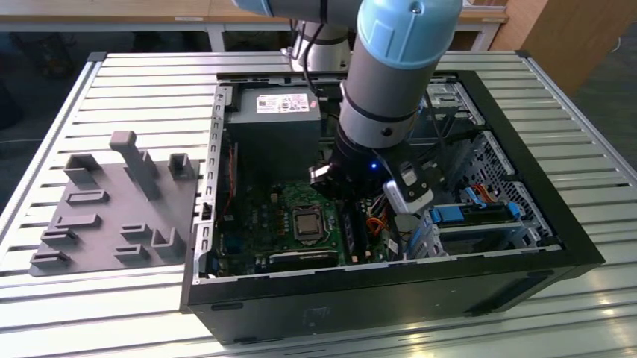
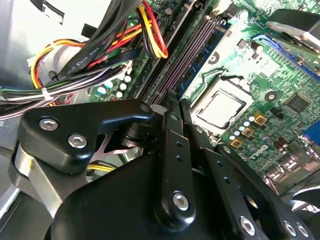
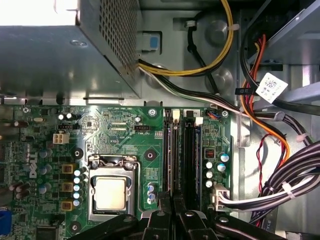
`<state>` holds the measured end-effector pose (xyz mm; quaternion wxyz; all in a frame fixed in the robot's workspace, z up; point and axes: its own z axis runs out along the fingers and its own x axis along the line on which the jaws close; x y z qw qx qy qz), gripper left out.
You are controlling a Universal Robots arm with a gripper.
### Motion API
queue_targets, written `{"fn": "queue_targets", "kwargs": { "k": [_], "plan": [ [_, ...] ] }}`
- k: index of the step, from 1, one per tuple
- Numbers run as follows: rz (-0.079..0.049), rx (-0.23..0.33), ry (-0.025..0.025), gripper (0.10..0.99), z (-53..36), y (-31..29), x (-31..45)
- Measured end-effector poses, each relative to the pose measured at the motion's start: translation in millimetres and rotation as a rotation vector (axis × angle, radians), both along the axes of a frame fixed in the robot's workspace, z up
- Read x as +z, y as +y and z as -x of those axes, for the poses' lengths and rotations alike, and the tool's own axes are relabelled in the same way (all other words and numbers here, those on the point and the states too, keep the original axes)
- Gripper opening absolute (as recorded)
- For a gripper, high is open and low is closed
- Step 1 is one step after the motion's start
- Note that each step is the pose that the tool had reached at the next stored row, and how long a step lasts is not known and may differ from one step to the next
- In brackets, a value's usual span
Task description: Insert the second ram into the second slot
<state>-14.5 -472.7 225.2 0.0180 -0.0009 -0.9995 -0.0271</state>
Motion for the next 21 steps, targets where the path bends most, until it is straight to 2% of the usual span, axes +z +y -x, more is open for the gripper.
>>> {"fn": "queue_targets", "kwargs": {
  "k": [21],
  "plan": [
    [0.0, 0.0, 0.0002, 0.137, -4.4, 0.0, -1.9]
  ]
}}
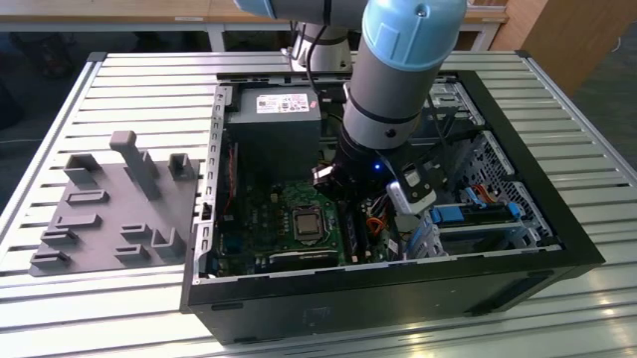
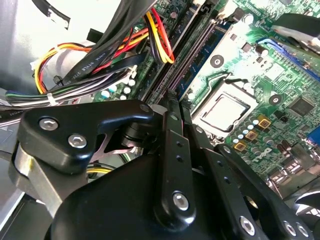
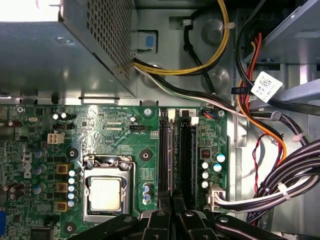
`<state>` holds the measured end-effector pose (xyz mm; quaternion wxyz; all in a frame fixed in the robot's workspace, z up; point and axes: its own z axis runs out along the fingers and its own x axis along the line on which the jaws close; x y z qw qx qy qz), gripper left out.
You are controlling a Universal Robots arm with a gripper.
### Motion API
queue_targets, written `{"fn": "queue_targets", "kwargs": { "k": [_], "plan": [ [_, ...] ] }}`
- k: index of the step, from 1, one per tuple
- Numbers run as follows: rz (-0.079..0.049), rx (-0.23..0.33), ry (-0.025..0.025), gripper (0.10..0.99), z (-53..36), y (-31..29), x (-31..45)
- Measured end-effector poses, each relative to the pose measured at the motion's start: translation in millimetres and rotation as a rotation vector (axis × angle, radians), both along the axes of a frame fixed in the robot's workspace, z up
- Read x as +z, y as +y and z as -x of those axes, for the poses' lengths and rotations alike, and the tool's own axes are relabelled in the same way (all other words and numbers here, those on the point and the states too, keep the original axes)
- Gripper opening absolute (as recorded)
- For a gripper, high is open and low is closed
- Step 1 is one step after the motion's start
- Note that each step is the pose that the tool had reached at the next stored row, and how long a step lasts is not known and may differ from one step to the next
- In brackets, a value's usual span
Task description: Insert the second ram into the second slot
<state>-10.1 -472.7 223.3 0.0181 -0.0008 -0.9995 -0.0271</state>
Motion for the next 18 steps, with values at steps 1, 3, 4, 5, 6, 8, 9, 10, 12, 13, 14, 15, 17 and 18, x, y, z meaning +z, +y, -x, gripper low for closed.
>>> {"fn": "queue_targets", "kwargs": {
  "k": [1, 3, 4, 5, 6, 8, 9, 10, 12, 13, 14, 15, 17, 18],
  "plan": [
    [0.0, 0.0, 0.0001, 0.137, 0.0, 0.0, -0.1],
    [0.0, 0.0, 0.0004, 0.137, -0.1, 0.0, -0.6],
    [0.0, 0.0, 0.0007, 0.137, -0.1, 0.0, -0.9],
    [0.0, 0.0, 0.0011, 0.137, -0.1, 0.0, -1.4],
    [0.0, 0.0, 0.0017, 0.137, -0.1, 0.0, -1.9],
    [0.0, 0.0, 0.0031, 0.137, -0.1, 0.0, -2.6],
    [0.0, 0.0, 0.0032, 0.137, -0.1, -0.1, -2.6],
    [0.0, 0.0, 0.0033, 0.137, -0.1, 0.0, -2.6],
    [0.0, 0.0, 0.0033, 0.137, -0.1, 0.0, -2.7],
    [0.0, 0.0, 0.0033, 0.137, -0.1, 0.0, -2.7],
    [0.0, 0.0, 0.0033, 0.137, -0.1, 0.0, -2.7],
    [0.0, 0.0, 0.0032, 0.137, -0.1, 0.0, -2.7],
    [0.0, 0.0, 0.0033, 0.137, -0.1, 0.0, -2.7],
    [0.0, 0.0, 0.0033, 0.137, -0.1, 0.0, -2.8]
  ]
}}
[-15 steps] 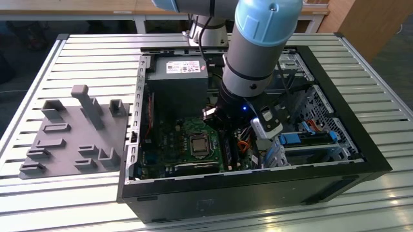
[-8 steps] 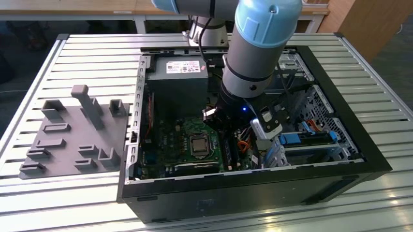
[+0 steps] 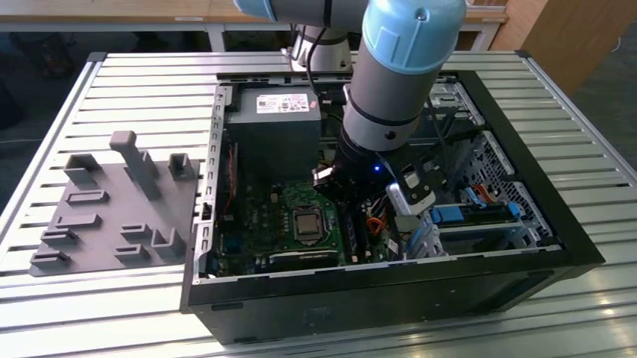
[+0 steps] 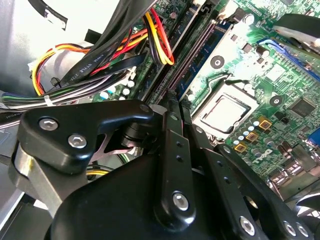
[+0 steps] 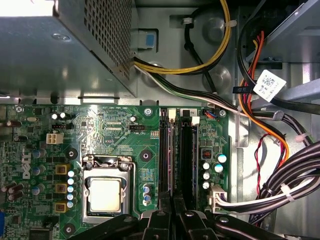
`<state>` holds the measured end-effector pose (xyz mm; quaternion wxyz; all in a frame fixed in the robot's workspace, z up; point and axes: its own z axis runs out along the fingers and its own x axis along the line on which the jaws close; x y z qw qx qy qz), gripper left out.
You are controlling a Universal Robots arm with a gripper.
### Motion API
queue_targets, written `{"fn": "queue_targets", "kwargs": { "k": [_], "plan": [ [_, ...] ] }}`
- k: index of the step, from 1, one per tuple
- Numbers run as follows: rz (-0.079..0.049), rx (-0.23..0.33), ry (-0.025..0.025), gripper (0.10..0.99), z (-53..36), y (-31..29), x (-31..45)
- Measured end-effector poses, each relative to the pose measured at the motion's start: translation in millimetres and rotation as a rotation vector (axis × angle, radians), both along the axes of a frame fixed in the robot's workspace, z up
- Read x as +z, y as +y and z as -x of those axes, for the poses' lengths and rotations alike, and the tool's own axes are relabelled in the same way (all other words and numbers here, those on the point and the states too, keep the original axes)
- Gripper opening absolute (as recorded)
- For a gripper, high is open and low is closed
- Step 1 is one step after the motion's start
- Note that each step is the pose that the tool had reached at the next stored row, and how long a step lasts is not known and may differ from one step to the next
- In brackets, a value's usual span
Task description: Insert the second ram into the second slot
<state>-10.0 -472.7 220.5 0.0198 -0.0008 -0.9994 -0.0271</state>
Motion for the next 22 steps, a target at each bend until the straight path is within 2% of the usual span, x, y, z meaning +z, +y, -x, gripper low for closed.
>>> {"fn": "queue_targets", "kwargs": {
  "k": [9, 22],
  "plan": [
    [0.0, -0.019, 0.0, 0.137, -0.7, 0.0, -0.6],
    [0.0, -0.02, 0.001, 0.137, -0.7, 0.0, -5.8]
  ]
}}
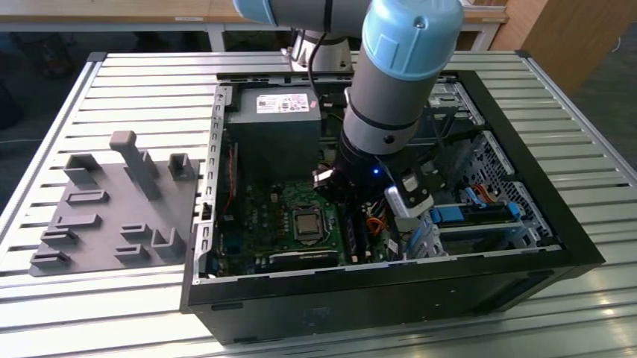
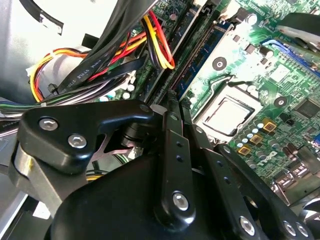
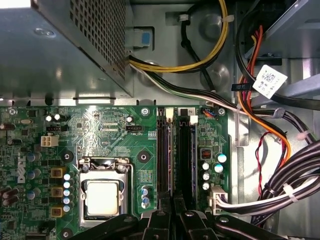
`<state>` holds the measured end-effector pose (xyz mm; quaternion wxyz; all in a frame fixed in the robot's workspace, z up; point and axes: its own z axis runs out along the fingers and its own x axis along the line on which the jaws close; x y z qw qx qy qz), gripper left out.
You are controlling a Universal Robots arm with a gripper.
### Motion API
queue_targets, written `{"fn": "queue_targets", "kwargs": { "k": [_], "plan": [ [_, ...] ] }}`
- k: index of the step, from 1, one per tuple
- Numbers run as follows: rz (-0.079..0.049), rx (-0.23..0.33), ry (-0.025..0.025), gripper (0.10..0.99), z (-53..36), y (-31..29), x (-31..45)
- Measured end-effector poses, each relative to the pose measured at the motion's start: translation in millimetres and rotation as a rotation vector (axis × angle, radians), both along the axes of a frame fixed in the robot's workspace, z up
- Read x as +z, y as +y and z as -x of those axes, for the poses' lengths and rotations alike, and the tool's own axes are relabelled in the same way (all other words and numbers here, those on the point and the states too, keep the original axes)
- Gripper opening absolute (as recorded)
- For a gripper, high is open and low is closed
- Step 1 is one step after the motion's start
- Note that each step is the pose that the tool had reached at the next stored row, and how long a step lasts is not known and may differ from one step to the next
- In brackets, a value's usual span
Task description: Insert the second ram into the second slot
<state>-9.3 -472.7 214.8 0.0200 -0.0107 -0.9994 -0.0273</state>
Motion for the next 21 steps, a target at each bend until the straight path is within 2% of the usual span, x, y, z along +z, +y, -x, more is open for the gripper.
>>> {"fn": "queue_targets", "kwargs": {
  "k": [11, 12, 13, 14, 15, 18, 21],
  "plan": [
    [0.0, 0.0, 0.0007, 0.137, 0.0, 0.0, -0.2],
    [0.0, 0.0, 0.0007, 0.149, 0.0, 0.0, -0.2],
    [0.0, 0.0, 0.0007, 0.204, 0.0, 0.0, -0.2],
    [0.0, 0.0, 0.0007, 0.204, 0.0, 0.0, -0.2],
    [0.0, 0.0, 0.0007, 0.271, 0.0, 0.0, -0.2],
    [0.0, 0.0, 0.0007, 0.271, 0.0, 0.0, 1.3],
    [0.0, 0.0, 0.0008, 0.271, 0.0, 0.0, 6.6]
  ]
}}
